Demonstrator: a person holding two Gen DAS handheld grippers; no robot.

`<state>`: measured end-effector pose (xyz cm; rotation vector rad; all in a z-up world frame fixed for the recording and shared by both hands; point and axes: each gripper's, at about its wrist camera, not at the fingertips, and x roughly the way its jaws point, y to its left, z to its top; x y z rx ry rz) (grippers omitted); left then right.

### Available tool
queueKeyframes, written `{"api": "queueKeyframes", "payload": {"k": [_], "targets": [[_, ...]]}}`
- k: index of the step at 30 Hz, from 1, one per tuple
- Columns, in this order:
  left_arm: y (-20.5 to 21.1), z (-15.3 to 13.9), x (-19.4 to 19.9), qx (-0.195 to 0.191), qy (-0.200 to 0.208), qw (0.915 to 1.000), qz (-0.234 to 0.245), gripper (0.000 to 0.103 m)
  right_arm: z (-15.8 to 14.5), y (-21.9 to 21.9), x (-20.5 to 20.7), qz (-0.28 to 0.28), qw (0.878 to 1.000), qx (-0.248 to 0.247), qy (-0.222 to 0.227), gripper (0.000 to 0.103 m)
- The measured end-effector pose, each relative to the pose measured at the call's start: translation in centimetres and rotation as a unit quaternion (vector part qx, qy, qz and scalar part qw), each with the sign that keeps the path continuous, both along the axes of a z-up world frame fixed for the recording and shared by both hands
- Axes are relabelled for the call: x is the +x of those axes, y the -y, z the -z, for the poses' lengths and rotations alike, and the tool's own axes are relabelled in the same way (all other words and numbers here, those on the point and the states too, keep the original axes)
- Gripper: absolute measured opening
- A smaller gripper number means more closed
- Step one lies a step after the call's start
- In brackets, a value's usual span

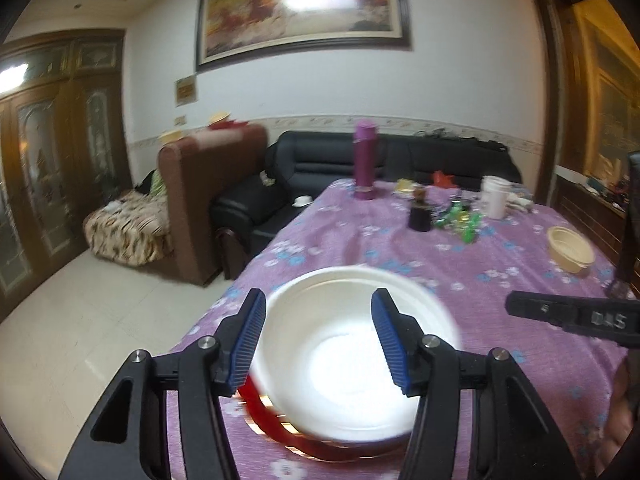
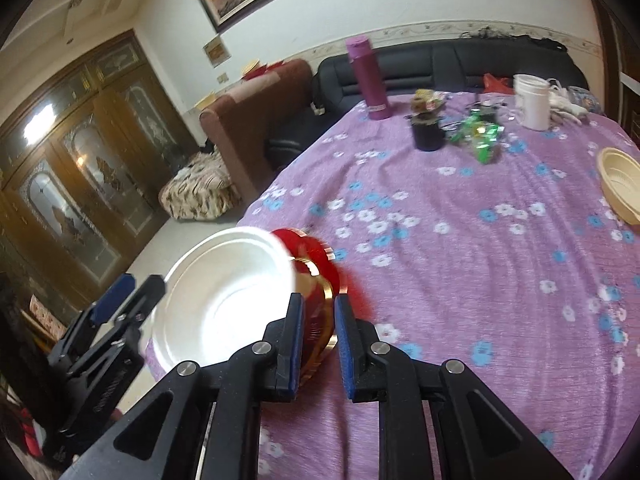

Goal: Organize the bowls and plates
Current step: 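Open both tools and withdraw from the white bowl, then move the right tool to the small ribbed yellow bowl and grip its rim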

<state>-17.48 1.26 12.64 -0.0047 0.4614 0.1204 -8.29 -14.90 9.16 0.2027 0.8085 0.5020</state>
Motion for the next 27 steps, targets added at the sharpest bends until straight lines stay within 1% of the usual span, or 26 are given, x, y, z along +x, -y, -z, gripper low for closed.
{"api": "queueKeyframes", "payload": {"k": [3, 5, 6, 8, 9, 10, 12, 13, 15, 18, 19, 20, 21, 22, 24, 26, 27], "targets": [[3.2, -0.2, 0.2, 0.009, -0.005, 0.9989, 0.045, 0.056, 0.1, 3.1, 0.3, 0.029, 1.0, 0.01, -0.003, 0.018], [5.6, 0.1, 0.6, 0.015, -0.012, 0.9968, 0.077, 0.057, 0.4, 5.7, 0.7, 0.056, 0.998, 0.017, -0.006, 0.018], [7.1, 0.4, 0.9, 0.014, -0.02, 0.9948, 0.099, 0.059, 0.5, 6.9, 0.9, 0.069, 0.997, 0.021, -0.01, 0.018], [9.8, 1.5, 2.0, -0.004, -0.05, 0.9874, 0.15, 0.061, 0.9, 9.7, 1.2, 0.098, 0.995, 0.031, -0.02, 0.017], [11.1, 2.2, 2.6, -0.015, -0.068, 0.9823, 0.174, 0.061, 1.0, 10.9, 1.3, 0.11, 0.993, 0.034, -0.023, 0.017], [12.8, 3.2, 3.5, -0.024, -0.09, 0.9755, 0.2, 0.061, 1.2, 12.5, 1.5, 0.128, 0.991, 0.032, -0.027, 0.017], [15.0, 4.7, 4.7, -0.02, -0.118, 0.9684, 0.219, 0.061, 1.3, 15.3, 2.1, 0.155, 0.987, 0.035, -0.037, 0.017], [16.2, 5.6, 5.6, -0.021, -0.134, 0.9636, 0.231, 0.061, 1.2, 16.4, 2.4, 0.166, 0.984, 0.041, -0.042, 0.017], [17.7, 6.9, 6.7, -0.016, -0.153, 0.9591, 0.238, 0.061, 1.2, 19.4, 3.1, 0.203, 0.977, 0.046, -0.053, 0.017], [19.3, 8.7, 7.7, 0.001, -0.168, 0.9576, 0.234, 0.061, 0.9, 23.8, 4.9, 0.268, 0.96, 0.047, -0.063, 0.018], [19.6, 9.4, 8.1, 0.007, -0.176, 0.9576, 0.228, 0.061, 0.9, 24.8, 5.5, 0.283, 0.956, 0.043, -0.067, 0.021], [19.7, 9.8, 8.3, 0.006, -0.182, 0.9559, 0.23, 0.061, 1.0, 26.1, 6.4, 0.301, 0.949, 0.045, -0.078, 0.022], [19.6, 10.0, 8.5, 0.002, -0.191, 0.953, 0.235, 0.06, 1.2, 27.2, 7.0, 0.314, 0.944, 0.057, -0.086, 0.023], [19.4, 10.1, 8.7, -0.005, -0.192, 0.9521, 0.238, 0.06, 1.5, 28.1, 7.7, 0.329, 0.937, 0.068, -0.094, 0.023], [19.0, 10.0, 8.7, -0.012, -0.191, 0.9523, 0.238, 0.06, 1.9, 29.6, 9.1, 0.369, 0.922, 0.062, -0.102, 0.023], [19.0, 10.1, 8.6, -0.013, -0.193, 0.9508, 0.242, 0.061, 2.3, 30.6, 10.4, 0.391, 0.912, 0.063, -0.105, 0.023], [19.1, 10.0, 8.7, -0.013, -0.19, 0.951, 0.244, 0.061, 2.6, 31.0, 11.1, 0.406, 0.905, 0.066, -0.11, 0.023]]}}
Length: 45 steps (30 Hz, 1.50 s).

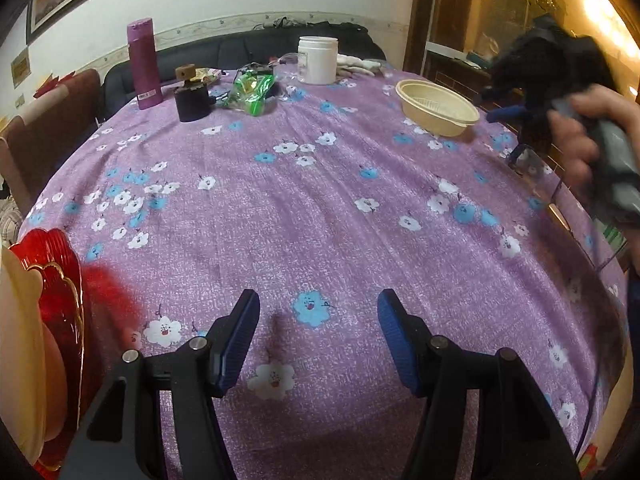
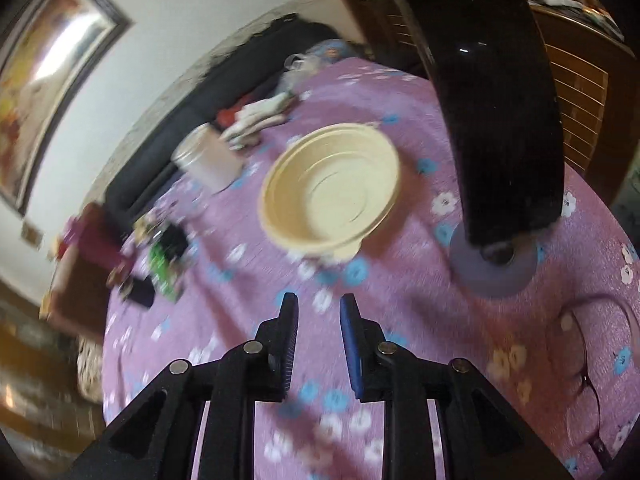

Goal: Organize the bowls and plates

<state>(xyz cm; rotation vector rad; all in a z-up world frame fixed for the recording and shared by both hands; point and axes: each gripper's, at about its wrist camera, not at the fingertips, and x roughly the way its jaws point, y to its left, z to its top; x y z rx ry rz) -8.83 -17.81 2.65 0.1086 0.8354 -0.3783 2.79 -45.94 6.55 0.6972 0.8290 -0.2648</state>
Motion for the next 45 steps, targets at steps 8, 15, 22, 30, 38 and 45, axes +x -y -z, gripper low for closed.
{"api": "queueKeyframes", "payload": {"k": [8, 15, 22, 30, 38, 45], "targets": [[-0.2, -0.4, -0.3, -0.021, 0.011, 0.9997, 0.01, 0.061, 2.6, 2.0, 3.8, 0.093, 0.995, 0.005, -0.021, 0.023], [-0.4, -0.5, -0.3, -0.03, 0.011, 0.9994, 0.014, 0.061, 4.1, 2.4, 5.4, 0.112, 0.993, -0.016, -0.019, 0.025], [-0.6, -0.5, -0.3, -0.033, 0.015, 0.9993, 0.006, 0.061, 1.1, -1.1, 3.7, 0.055, 0.995, -0.081, 0.034, 0.01], [-2.5, -1.6, -1.2, -0.051, 0.045, 0.9974, -0.024, 0.061, -2.8, -7.2, -3.3, -0.102, 0.989, -0.07, 0.085, 0.007], [-6.3, -3.9, -4.0, -0.06, 0.068, 0.9938, -0.063, 0.061, -4.2, -11.5, -11.9, -0.296, 0.948, 0.05, 0.107, 0.006], [-6.3, -3.9, -3.8, -0.053, 0.057, 0.9943, -0.073, 0.061, -3.2, -10.8, -13.9, -0.283, 0.952, 0.011, 0.117, 0.007]]}}
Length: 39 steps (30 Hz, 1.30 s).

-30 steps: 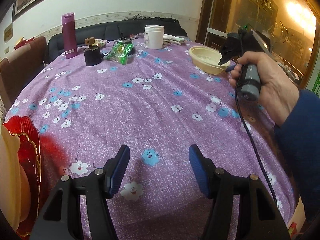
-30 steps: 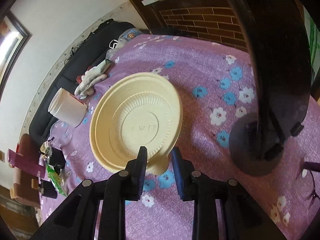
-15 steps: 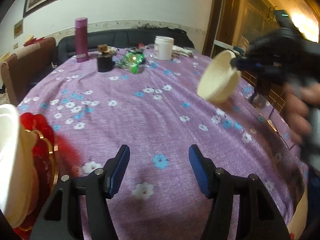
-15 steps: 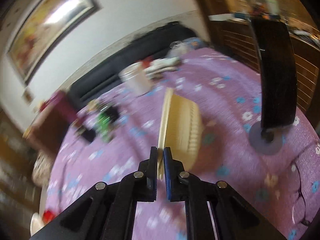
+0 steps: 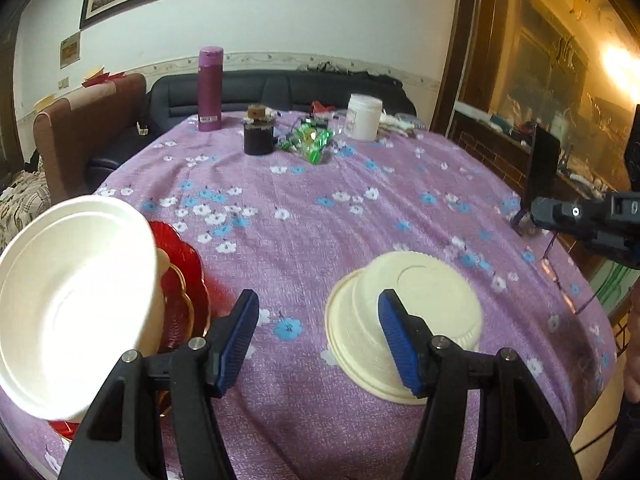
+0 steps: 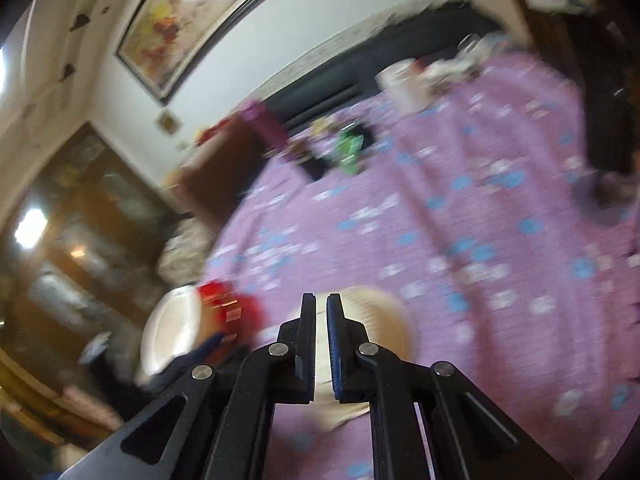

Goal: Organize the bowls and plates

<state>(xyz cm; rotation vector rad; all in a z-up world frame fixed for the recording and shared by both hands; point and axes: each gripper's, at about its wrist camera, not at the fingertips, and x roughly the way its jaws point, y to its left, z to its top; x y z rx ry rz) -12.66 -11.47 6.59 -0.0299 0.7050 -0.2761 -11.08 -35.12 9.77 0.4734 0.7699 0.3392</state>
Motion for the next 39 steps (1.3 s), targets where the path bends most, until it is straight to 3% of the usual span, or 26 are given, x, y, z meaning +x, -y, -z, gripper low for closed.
{"api": "queueKeyframes", "payload": {"k": [3, 6, 7, 9, 11, 13, 15, 17, 19, 21, 24, 28, 32, 34, 37, 39], "targets": [[0.1, 0.2, -0.1, -0.006, -0.009, 0.9999, 0.003, 0.061, 1.5, 0.3, -0.1, 0.005, 0.999, -0.028, -0.017, 0.007], [0.5, 0.4, 0.2, 0.003, -0.019, 0.9998, 0.003, 0.063, 4.2, 1.1, 0.6, -0.009, 0.998, 0.021, -0.066, 0.007], [0.6, 0.7, 0.5, 0.001, -0.026, 0.9997, 0.004, 0.069, 5.0, 1.3, 0.9, -0.007, 0.997, 0.032, -0.077, 0.007], [0.7, 1.4, 1.1, -0.029, -0.049, 0.9982, 0.016, 0.075, 6.7, 1.6, 1.4, -0.009, 0.994, 0.062, -0.094, 0.01], [0.9, 2.2, 2.0, -0.057, -0.076, 0.995, 0.032, 0.075, 8.5, 1.9, 1.9, -0.007, 0.988, 0.103, -0.113, 0.024], [1.5, 2.9, 2.6, -0.078, -0.093, 0.9911, 0.055, 0.075, 9.5, 2.0, 2.3, -0.001, 0.985, 0.124, -0.118, 0.052], [2.2, 3.7, 3.5, -0.09, -0.111, 0.987, 0.074, 0.075, 10.3, 2.0, 2.7, 0.005, 0.984, 0.132, -0.119, 0.061], [3.0, 4.1, 3.9, -0.109, -0.13, 0.9805, 0.099, 0.076, 11.2, 1.5, 3.3, -0.003, 0.98, 0.152, -0.129, 0.061], [4.0, 3.6, 3.6, -0.085, -0.118, 0.9846, 0.097, 0.077, 11.5, 0.9, 3.4, -0.005, 0.98, 0.149, -0.13, 0.062], [4.8, 2.8, 3.0, -0.065, -0.103, 0.9872, 0.103, 0.078, 10.7, 0.0, 3.2, -0.01, 0.986, 0.115, -0.122, 0.064], [5.3, 1.1, 1.9, -0.07, -0.081, 0.9873, 0.117, 0.079, 9.5, -0.4, 2.4, -0.019, 0.989, 0.104, -0.104, 0.078], [6.6, -1.1, 0.9, -0.065, -0.055, 0.987, 0.136, 0.082, 8.2, 0.4, 1.5, -0.009, 0.991, 0.108, -0.081, 0.081], [7.9, -3.6, -0.5, -0.065, -0.024, 0.9844, 0.162, 0.084, 7.6, 2.2, 1.0, -0.01, 0.985, 0.164, -0.058, 0.092], [8.6, -4.8, -1.4, -0.072, -0.013, 0.9791, 0.19, 0.085, 8.0, 3.2, 0.9, -0.01, 0.978, 0.204, -0.052, 0.095], [10.4, -5.3, -3.0, -0.089, -0.038, 0.9617, 0.256, 0.085, 9.1, 4.4, 1.2, -0.018, 0.963, 0.26, -0.062, 0.095], [11.5, -4.5, -4.0, -0.064, -0.052, 0.9617, 0.261, 0.085, 9.6, 4.8, 1.0, -0.049, 0.948, 0.307, -0.065, 0.095]]}}
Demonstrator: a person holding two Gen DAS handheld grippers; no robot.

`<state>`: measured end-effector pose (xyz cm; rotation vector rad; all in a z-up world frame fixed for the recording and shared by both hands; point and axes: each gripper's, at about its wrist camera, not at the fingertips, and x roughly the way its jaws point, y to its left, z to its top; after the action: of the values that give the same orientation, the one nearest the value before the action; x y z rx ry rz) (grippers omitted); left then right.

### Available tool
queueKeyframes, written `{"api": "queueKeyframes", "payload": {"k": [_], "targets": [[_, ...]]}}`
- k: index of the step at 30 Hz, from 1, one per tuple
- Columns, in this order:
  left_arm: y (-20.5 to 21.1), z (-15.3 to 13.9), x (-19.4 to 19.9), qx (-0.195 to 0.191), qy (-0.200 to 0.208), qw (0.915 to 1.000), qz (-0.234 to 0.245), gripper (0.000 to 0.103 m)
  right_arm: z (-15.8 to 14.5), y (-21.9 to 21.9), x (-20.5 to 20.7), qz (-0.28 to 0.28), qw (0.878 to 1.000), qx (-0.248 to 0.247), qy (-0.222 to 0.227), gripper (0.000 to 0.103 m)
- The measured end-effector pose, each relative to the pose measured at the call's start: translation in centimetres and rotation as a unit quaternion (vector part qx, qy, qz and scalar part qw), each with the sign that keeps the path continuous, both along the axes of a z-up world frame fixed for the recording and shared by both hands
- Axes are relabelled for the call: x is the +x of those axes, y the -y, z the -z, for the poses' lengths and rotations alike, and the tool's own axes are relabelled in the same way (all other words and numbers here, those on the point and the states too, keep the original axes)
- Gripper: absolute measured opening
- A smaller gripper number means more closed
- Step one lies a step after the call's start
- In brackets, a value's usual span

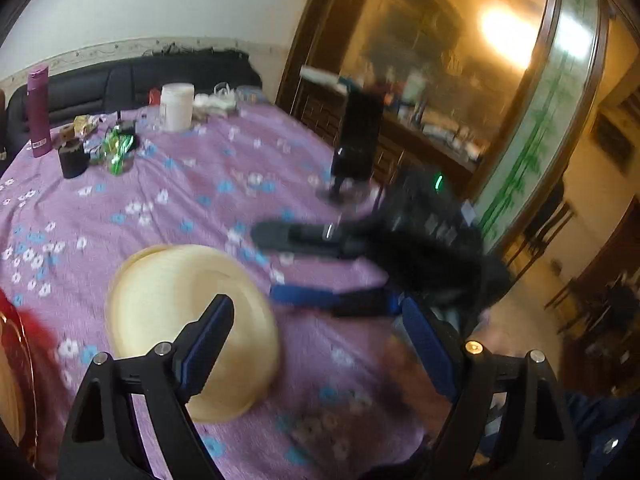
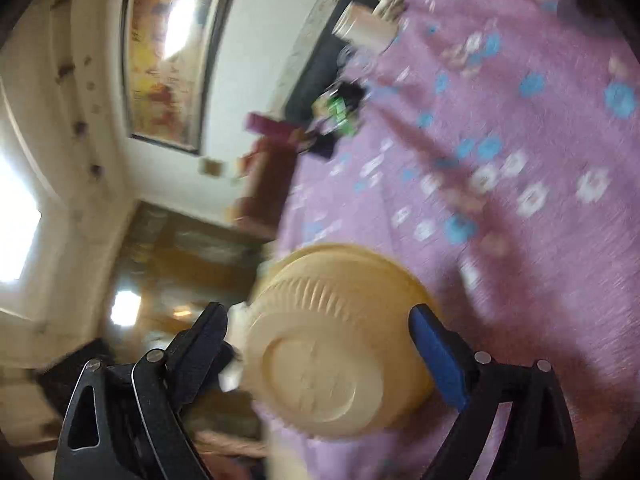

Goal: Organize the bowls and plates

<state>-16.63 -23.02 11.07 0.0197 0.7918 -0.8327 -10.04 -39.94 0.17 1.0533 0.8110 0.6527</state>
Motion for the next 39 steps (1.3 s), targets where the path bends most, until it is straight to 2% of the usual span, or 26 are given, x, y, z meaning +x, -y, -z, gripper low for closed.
{"api": "queueKeyframes", "payload": {"k": [1, 5, 8, 11, 14, 16, 19, 20, 22, 24, 28, 30, 35, 37, 39], "targets": [[0.3, 0.5, -0.5, 0.01, -0.003, 0.9999, 0.007, 0.085, -0.2, 0.1, -0.2, -0.008, 1.0, 0.006, 0.003, 0.095], [-2.2, 0.5, -1.5, -0.008, -0.01, 0.9999, -0.011, 0.085, -1.9, 1.1, -2.1, 0.013, 0.996, -0.081, 0.027, 0.095], [-5.6, 0.5, 0.0, 0.008, -0.013, 0.9966, -0.081, 0.085, -2.0, 1.6, -2.5, 0.013, 0.994, -0.105, 0.025, 0.095], [-7.8, 2.0, 2.5, 0.04, -0.035, 0.9868, -0.153, 0.085, -1.6, 1.2, -2.2, 0.001, 0.995, -0.097, 0.016, 0.095], [-9.7, 3.8, 4.2, 0.037, -0.061, 0.9801, -0.185, 0.085, -0.9, -0.6, -1.5, -0.017, 0.993, -0.114, -0.004, 0.095], [-9.9, 5.1, 4.6, 0.032, -0.08, 0.98, -0.179, 0.085, -0.3, -2.0, -0.8, -0.038, 0.993, -0.113, -0.015, 0.095], [-9.2, 7.1, 5.5, 0.05, -0.096, 0.9789, -0.173, 0.079, 0.6, -3.3, 0.2, -0.04, 0.986, -0.154, -0.05, 0.095], [-9.3, 7.6, 5.7, 0.041, -0.101, 0.9797, -0.168, 0.079, 0.8, -3.6, 0.5, -0.043, 0.984, -0.161, -0.056, 0.095], [-9.4, 7.7, 5.8, 0.028, -0.105, 0.9803, -0.165, 0.079, 1.6, -4.5, 1.3, -0.058, 0.981, -0.169, -0.074, 0.095], [-9.2, 7.6, 5.8, 0.029, -0.102, 0.9816, -0.159, 0.079, 1.5, -5.4, 1.8, -0.065, 0.979, -0.182, -0.067, 0.095], [-9.8, 7.4, 5.5, 0.029, -0.096, 0.9817, -0.162, 0.079, 1.6, -6.5, 2.4, -0.092, 0.979, -0.167, -0.065, 0.096], [-10.3, 7.3, 5.3, 0.019, -0.094, 0.9821, -0.162, 0.081, 1.7, -6.3, 2.3, -0.1, 0.983, -0.139, -0.065, 0.096], [-10.4, 5.7, 5.5, -0.023, -0.081, 0.9856, -0.146, 0.086, -0.4, -5.6, 1.2, -0.098, 0.991, -0.089, -0.025, 0.096], [-9.8, 4.7, 6.1, -0.05, -0.083, 0.9863, -0.133, 0.086, -2.5, -4.9, 0.6, -0.076, 0.993, -0.093, -0.001, 0.097], [-8.7, 3.6, 6.4, -0.041, -0.05, 0.9885, -0.137, 0.084, -5.3, -4.1, 0.0, -0.053, 0.992, -0.109, 0.033, 0.097]]}}
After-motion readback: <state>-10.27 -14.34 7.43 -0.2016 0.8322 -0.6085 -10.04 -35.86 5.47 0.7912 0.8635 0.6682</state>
